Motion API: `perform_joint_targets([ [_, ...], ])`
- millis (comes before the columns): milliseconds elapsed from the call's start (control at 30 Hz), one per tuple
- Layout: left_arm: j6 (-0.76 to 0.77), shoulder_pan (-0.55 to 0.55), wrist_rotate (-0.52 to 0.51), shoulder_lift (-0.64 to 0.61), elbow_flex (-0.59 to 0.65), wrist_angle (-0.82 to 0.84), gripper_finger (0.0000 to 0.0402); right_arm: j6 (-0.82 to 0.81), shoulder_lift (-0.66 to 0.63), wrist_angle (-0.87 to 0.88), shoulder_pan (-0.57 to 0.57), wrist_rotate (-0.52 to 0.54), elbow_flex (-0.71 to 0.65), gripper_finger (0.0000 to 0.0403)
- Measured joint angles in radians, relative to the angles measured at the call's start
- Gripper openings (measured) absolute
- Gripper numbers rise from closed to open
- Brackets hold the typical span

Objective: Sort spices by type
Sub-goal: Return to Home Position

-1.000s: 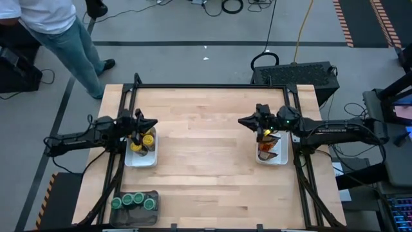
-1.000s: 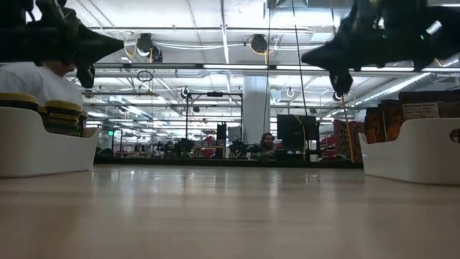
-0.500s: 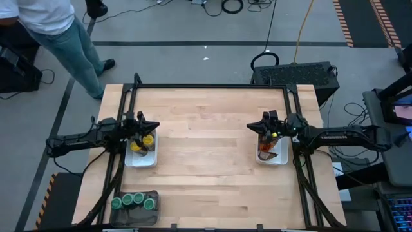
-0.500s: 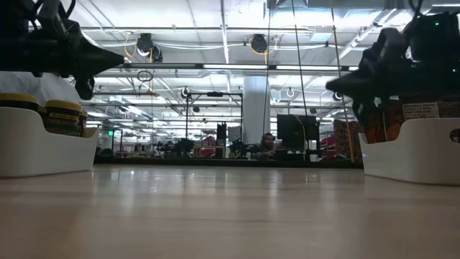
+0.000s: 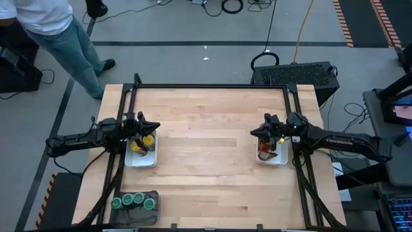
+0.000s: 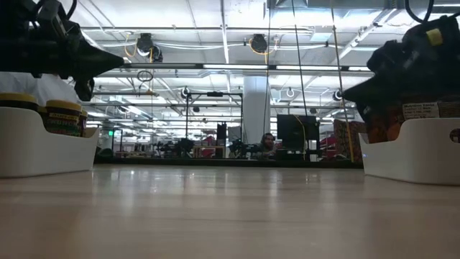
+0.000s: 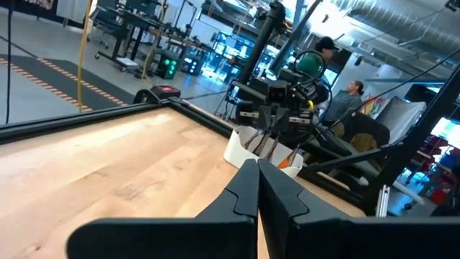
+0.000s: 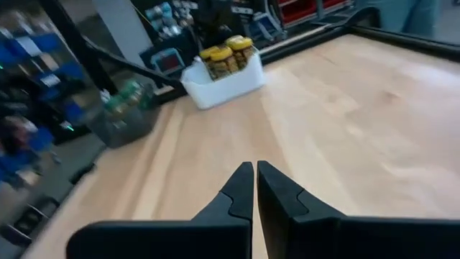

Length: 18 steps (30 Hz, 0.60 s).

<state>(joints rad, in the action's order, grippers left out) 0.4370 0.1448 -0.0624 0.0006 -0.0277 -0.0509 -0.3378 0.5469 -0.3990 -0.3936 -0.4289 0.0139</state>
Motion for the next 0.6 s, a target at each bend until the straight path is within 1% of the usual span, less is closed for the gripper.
perform_joint_targets([
  [67,0.0,0.0,0.0,0.0,0.0,0.001,0.0006,0.046,-0.048,0.07,-0.015,0.003,0.0,0.0],
  [167,0.002,0.0,-0.003,0.0,0.0,0.009,0.0006,0.092,-0.103,0.125,-0.026,0.003,0.0,0.0],
  [367,-0.005,0.0,-0.006,0.0,0.0,0.008,0.0006,0.165,-0.16,0.111,-0.026,0.004,0.0,0.0],
  [600,-0.004,0.0,-0.006,0.0,0.0,0.008,0.0006,0.196,-0.167,0.111,-0.026,0.008,0.0,0.0],
])
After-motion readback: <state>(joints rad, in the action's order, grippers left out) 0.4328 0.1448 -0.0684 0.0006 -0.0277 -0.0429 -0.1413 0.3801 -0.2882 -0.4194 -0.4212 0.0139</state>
